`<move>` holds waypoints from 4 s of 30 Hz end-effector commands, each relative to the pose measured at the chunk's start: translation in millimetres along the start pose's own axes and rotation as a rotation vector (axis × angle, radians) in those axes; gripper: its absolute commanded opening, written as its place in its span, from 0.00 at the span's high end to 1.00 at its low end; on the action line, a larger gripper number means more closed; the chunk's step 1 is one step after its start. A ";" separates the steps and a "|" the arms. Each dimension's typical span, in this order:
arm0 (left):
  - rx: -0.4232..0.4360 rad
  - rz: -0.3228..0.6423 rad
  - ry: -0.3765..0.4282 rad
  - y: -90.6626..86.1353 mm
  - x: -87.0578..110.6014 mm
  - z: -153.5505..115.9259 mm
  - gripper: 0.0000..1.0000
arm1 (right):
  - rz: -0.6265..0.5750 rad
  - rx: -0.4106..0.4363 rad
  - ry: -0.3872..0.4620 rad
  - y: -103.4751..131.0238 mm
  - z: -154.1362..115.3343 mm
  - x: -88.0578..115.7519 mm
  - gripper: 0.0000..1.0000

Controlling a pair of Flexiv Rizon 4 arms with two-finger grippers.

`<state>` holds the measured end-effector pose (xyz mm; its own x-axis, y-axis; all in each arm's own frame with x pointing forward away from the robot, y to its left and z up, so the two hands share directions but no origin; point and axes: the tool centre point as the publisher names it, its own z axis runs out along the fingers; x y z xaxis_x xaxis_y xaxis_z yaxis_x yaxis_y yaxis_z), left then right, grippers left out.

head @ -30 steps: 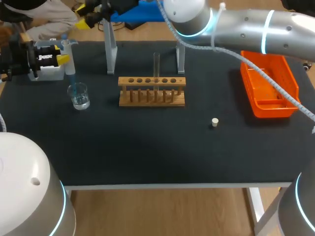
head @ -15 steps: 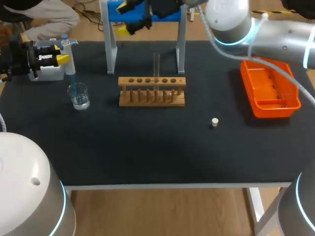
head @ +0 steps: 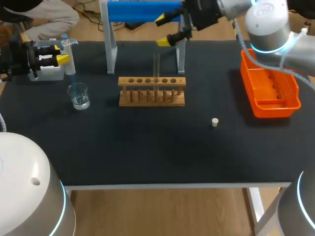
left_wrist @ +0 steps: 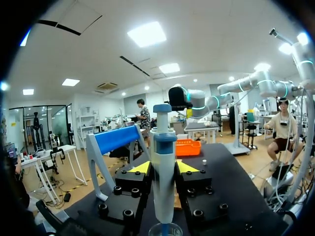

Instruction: Invert the test tube, pick up the pipette, mount the tip to pipette, aspirate from beaker and dispense into the tube, eject the tip, return the pipette, and cap with the stopper.

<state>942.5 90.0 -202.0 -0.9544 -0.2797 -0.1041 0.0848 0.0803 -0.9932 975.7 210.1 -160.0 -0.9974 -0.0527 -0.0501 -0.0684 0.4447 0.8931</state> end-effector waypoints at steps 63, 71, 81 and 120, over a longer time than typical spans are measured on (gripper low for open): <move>0.000 0.000 0.001 -0.7 0.0 -0.4 1.00 | -0.074 0.079 0.169 -93.6 50.7 -4.0 0.00; 0.000 0.000 0.001 -0.7 0.0 -0.4 1.00 | -0.068 0.139 0.187 -100.9 62.5 -3.0 0.00; 0.000 0.000 0.001 -0.7 0.0 -0.4 1.00 | -0.058 0.228 0.203 -104.1 73.0 -10.3 0.00; 0.000 0.000 0.001 -0.7 0.0 -0.4 1.00 | -0.058 0.265 0.185 -122.5 84.1 -7.0 0.00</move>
<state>942.5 90.0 -202.0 -0.9544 -0.2798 -0.1041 0.0847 0.0804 -0.9932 988.2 233.4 -307.3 -0.9725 -0.2330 0.0043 -0.1531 0.6526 0.7421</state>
